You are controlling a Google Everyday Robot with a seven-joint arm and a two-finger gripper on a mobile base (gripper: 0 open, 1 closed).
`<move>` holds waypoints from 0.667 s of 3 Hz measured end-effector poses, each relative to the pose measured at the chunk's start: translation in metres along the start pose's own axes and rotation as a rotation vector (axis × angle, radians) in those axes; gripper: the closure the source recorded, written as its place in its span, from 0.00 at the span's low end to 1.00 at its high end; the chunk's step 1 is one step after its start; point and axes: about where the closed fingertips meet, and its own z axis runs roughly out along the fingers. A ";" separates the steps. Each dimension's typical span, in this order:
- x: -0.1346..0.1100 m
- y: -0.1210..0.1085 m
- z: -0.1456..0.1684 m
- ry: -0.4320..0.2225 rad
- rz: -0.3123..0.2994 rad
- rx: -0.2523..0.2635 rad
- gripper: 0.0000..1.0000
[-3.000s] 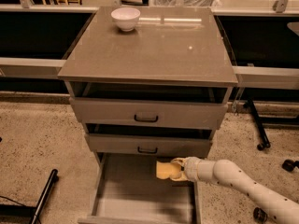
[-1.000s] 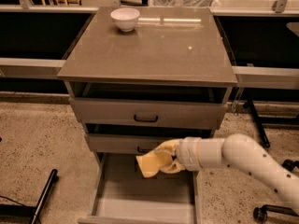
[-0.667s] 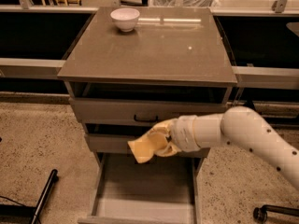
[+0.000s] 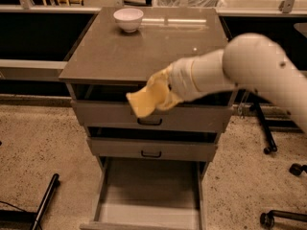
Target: Pick sponge from bottom drawer and place on counter
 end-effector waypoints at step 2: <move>0.106 -0.026 0.035 0.037 0.375 -0.124 1.00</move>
Offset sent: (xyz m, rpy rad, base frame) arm 0.2488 -0.0805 0.0736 0.3754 0.4355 -0.4580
